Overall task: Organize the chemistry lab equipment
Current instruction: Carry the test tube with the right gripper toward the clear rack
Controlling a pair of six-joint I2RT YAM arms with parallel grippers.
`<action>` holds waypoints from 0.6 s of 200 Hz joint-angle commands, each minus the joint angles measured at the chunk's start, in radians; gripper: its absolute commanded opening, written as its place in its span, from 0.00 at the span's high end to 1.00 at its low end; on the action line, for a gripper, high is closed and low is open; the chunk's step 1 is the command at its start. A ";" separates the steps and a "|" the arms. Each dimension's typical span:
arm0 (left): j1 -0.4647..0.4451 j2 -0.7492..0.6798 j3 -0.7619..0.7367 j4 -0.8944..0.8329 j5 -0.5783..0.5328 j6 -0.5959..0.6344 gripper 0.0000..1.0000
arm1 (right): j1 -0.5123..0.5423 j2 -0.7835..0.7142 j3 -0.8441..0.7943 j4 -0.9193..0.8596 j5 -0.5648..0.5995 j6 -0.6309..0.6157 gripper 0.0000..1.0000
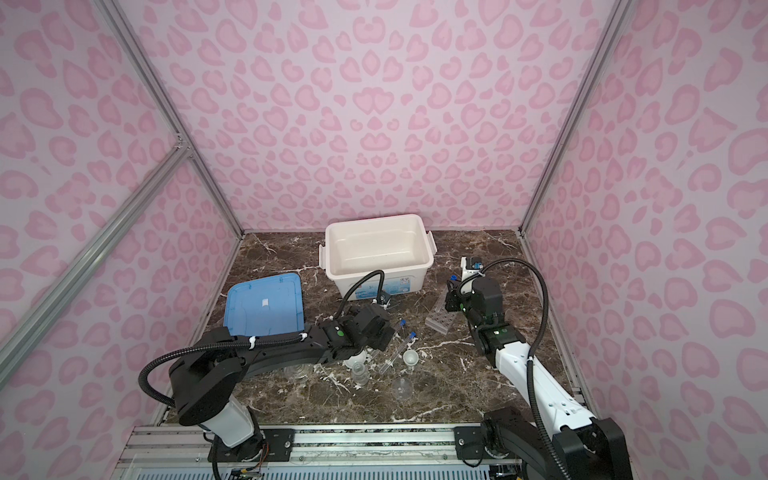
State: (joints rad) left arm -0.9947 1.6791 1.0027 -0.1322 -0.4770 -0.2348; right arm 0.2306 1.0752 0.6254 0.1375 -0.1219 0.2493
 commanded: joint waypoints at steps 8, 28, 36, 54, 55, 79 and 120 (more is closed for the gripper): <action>0.001 0.009 -0.006 -0.007 -0.018 -0.020 0.02 | 0.006 0.024 -0.007 0.115 0.099 -0.042 0.83; 0.001 0.014 -0.008 -0.012 -0.017 -0.023 0.02 | 0.010 0.041 -0.005 0.161 0.118 -0.054 0.83; 0.001 0.016 -0.010 -0.013 -0.015 -0.026 0.03 | 0.010 0.050 -0.005 0.174 0.121 -0.057 0.83; 0.001 0.021 -0.010 -0.012 -0.014 -0.032 0.02 | 0.012 0.081 -0.001 0.196 0.125 -0.070 0.83; 0.001 0.021 -0.010 -0.013 -0.014 -0.031 0.02 | 0.012 0.083 -0.001 0.198 0.125 -0.071 0.83; 0.001 0.024 -0.012 -0.014 -0.015 -0.038 0.02 | 0.030 0.117 -0.010 0.242 0.143 -0.100 0.83; 0.001 0.022 -0.015 -0.014 -0.017 -0.040 0.02 | 0.043 0.153 -0.012 0.288 0.140 -0.122 0.84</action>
State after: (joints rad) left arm -0.9951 1.6970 0.9909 -0.1375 -0.4786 -0.2646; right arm 0.2676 1.2137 0.6243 0.3515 0.0036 0.1532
